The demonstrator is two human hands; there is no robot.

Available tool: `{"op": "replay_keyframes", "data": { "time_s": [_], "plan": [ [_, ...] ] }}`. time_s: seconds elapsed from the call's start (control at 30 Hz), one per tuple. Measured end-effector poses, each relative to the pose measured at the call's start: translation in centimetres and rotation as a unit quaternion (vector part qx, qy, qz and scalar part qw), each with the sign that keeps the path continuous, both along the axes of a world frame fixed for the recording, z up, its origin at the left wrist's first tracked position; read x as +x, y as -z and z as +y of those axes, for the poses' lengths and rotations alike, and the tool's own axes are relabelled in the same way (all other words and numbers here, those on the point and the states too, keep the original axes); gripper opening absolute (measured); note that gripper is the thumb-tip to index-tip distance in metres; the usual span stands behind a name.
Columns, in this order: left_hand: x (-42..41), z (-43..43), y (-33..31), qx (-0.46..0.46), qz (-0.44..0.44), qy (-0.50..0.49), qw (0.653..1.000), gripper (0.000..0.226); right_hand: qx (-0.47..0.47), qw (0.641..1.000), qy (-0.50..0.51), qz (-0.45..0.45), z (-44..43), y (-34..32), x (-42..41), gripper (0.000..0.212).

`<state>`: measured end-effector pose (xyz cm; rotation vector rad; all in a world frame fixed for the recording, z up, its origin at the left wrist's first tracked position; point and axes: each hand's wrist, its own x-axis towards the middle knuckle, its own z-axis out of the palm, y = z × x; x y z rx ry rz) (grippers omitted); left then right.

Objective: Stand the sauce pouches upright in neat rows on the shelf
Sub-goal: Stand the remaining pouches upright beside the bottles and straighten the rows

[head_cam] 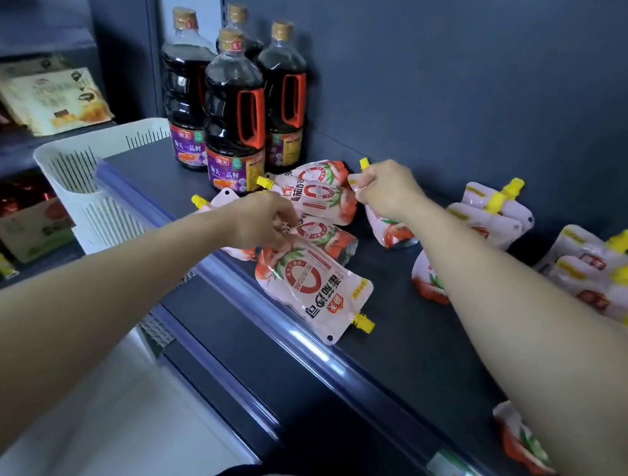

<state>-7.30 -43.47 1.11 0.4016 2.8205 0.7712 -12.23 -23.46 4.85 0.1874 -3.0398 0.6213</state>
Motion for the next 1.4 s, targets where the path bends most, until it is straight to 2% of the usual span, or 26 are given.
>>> {"op": "replay_keyframes", "data": {
  "time_s": [0.13, 0.23, 0.4, 0.5, 0.57, 0.63, 0.73, 0.87, 0.97, 1.03, 1.07, 1.23, 1.4],
  "plan": [
    [-0.1, 2.6, -0.1, -0.009, -0.025, 0.075, 0.997, 0.040, 0.013, 0.999, -0.006, -0.035, 0.5, -0.1, 0.0, 0.027],
    [-1.1, 5.3, 0.0, -0.033, -0.072, 0.153, 0.985, 0.035, 0.032, 0.999, 0.015, -0.021, 1.2, -0.2, -0.3, 0.027],
    [-3.3, 7.7, 1.1, -0.119, -0.050, 0.228, 0.965, 0.042, 0.029, 0.998, 0.048, -0.026, 2.5, -0.2, -1.6, 0.030],
    [-4.3, 8.0, 2.1, -0.180, -0.031, 0.271, 0.945, 0.024, 0.010, 0.997, 0.077, -0.032, 3.0, 0.4, -2.7, 0.042],
    [-4.7, 7.9, 2.5, -0.184, -0.024, 0.279, 0.942, 0.013, 0.000, 0.995, 0.091, -0.033, 3.2, 0.9, -3.4, 0.047],
    [-5.0, 7.8, 2.8, -0.172, -0.007, 0.295, 0.940, 0.011, -0.003, 0.994, 0.106, -0.035, 3.3, 1.5, -4.1, 0.049],
    [-5.4, 7.1, 2.3, -0.082, -0.032, 0.297, 0.951, 0.012, -0.010, 0.991, 0.123, -0.041, 3.3, 2.2, -4.9, 0.048],
    [-6.4, 4.4, 0.1, 0.092, -0.120, 0.204, 0.967, 0.017, -0.033, 0.988, 0.140, -0.056, 3.5, 2.8, -6.0, 0.051],
    [-7.6, 2.2, -1.1, 0.191, -0.133, 0.156, 0.960, 0.020, -0.045, 0.985, 0.150, -0.074, 3.5, 3.1, -6.7, 0.033],
    [-8.4, 0.7, -1.2, 0.239, -0.146, 0.115, 0.953, 0.010, -0.053, 0.983, 0.155, -0.076, 3.3, 3.4, -7.0, 0.034],
    [-8.5, 0.0, -1.1, 0.261, -0.153, 0.102, 0.948, 0.016, -0.059, 0.983, 0.157, -0.078, 3.2, 3.7, -7.2, 0.035],
    [-9.0, -2.3, 0.2, 0.351, -0.178, 0.043, 0.918, 0.034, -0.073, 0.977, 0.172, -0.104, 3.0, 5.1, -8.0, 0.050],
    [-8.8, -3.0, 0.6, 0.351, -0.162, 0.004, 0.922, 0.018, -0.041, 0.960, 0.260, -0.099, 1.5, 5.4, -8.2, 0.094]
  ]
}}
